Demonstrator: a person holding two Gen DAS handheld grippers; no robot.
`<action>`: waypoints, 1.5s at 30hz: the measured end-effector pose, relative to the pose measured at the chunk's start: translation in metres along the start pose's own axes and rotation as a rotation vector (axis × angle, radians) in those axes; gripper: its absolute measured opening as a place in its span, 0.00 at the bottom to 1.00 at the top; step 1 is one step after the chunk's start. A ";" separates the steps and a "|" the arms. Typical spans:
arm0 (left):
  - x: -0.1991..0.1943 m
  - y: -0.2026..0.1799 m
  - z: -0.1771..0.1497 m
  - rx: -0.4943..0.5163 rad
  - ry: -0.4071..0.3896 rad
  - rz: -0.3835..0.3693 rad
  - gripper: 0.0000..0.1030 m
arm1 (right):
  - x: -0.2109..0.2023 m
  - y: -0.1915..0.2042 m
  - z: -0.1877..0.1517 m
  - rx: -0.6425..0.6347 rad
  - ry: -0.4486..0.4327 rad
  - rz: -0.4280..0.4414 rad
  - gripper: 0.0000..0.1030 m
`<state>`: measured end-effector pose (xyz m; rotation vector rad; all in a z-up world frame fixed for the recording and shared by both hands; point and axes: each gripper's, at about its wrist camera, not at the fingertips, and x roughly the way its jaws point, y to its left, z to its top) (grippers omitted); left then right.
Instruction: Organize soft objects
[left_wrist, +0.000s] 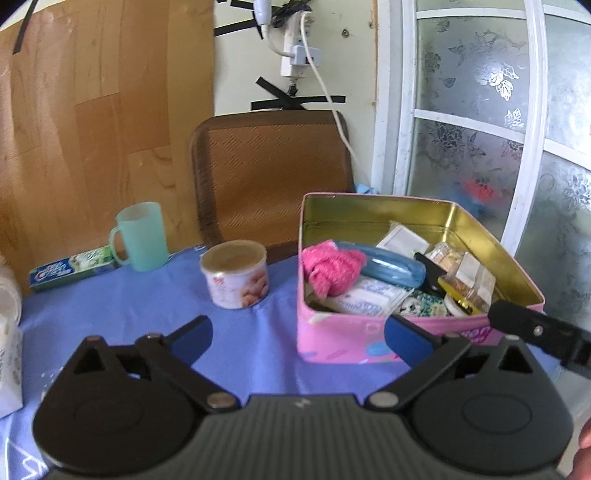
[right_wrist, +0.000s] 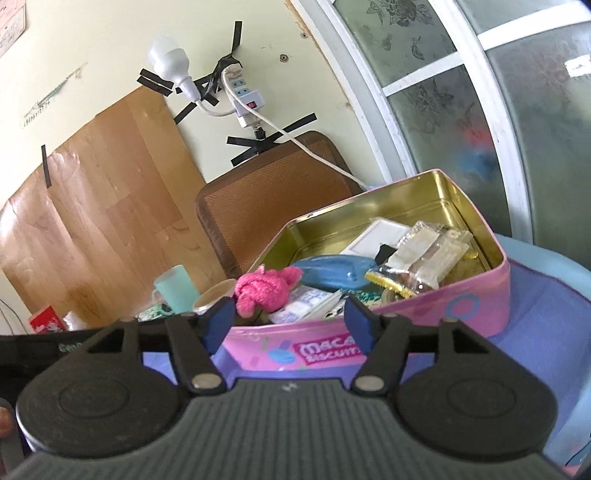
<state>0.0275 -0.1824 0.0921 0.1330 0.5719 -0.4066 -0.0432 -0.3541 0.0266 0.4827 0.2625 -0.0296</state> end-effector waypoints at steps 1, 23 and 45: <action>-0.003 0.001 -0.002 0.000 0.006 0.005 1.00 | -0.001 0.002 -0.001 -0.001 0.003 0.005 0.66; -0.029 0.015 -0.019 0.016 0.003 0.032 1.00 | -0.001 0.031 -0.009 -0.033 0.031 0.033 0.69; -0.038 0.022 -0.017 -0.023 -0.100 0.153 1.00 | 0.004 0.021 -0.012 -0.006 0.043 0.007 0.70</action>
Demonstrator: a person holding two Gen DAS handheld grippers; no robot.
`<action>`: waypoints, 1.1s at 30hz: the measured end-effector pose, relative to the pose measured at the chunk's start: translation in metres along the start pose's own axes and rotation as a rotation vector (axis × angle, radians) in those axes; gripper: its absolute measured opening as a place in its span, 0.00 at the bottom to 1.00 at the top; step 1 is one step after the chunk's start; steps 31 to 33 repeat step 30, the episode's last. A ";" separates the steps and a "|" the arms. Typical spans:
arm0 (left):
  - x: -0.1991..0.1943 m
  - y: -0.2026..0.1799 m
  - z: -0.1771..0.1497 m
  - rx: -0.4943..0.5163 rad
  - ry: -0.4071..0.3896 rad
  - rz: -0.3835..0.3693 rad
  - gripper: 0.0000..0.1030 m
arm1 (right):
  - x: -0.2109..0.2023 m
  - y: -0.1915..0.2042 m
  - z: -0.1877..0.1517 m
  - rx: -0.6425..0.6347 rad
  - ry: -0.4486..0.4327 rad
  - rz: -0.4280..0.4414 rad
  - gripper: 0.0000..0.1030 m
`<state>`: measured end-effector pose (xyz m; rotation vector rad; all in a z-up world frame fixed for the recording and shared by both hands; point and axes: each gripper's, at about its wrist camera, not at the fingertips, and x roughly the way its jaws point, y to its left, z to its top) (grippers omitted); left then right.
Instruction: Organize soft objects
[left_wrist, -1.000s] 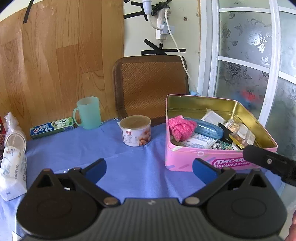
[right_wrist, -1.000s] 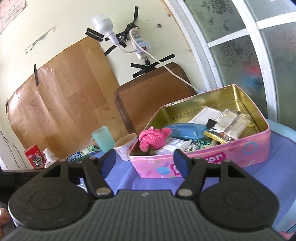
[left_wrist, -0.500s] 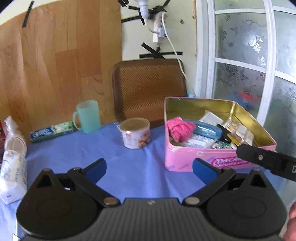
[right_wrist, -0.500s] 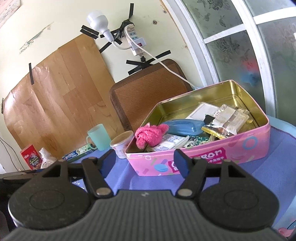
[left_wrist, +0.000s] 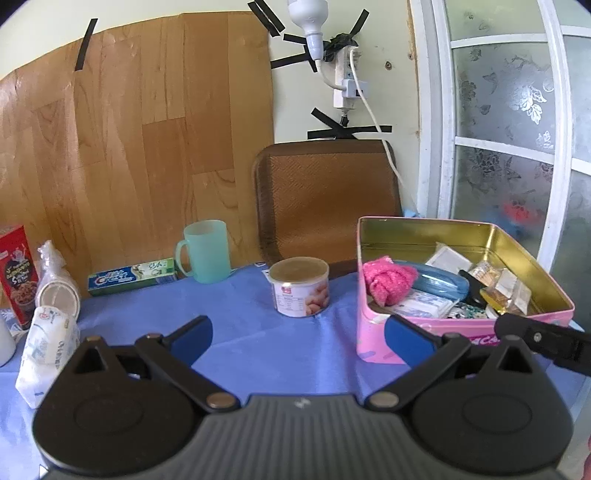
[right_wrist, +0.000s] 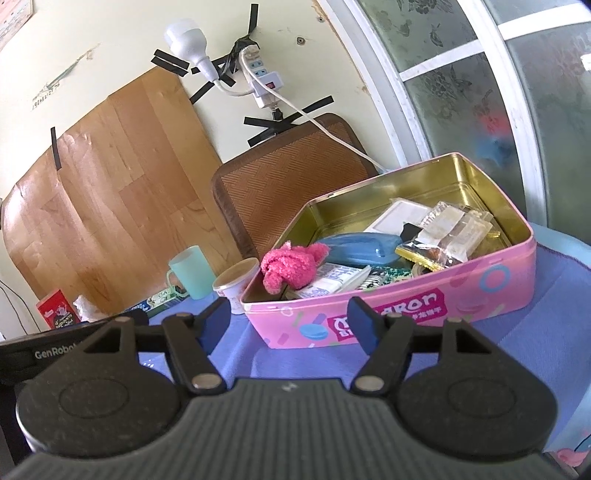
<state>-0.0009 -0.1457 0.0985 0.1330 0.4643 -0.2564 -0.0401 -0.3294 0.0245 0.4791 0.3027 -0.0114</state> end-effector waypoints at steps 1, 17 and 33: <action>0.001 0.000 0.000 0.004 0.006 0.001 1.00 | 0.000 0.000 0.000 0.001 0.001 -0.001 0.70; 0.010 -0.002 -0.006 0.008 0.073 -0.037 1.00 | 0.002 0.000 -0.001 0.002 0.008 -0.007 0.70; 0.008 -0.008 -0.008 0.045 0.057 -0.097 1.00 | 0.004 -0.003 -0.004 0.000 0.007 -0.013 0.72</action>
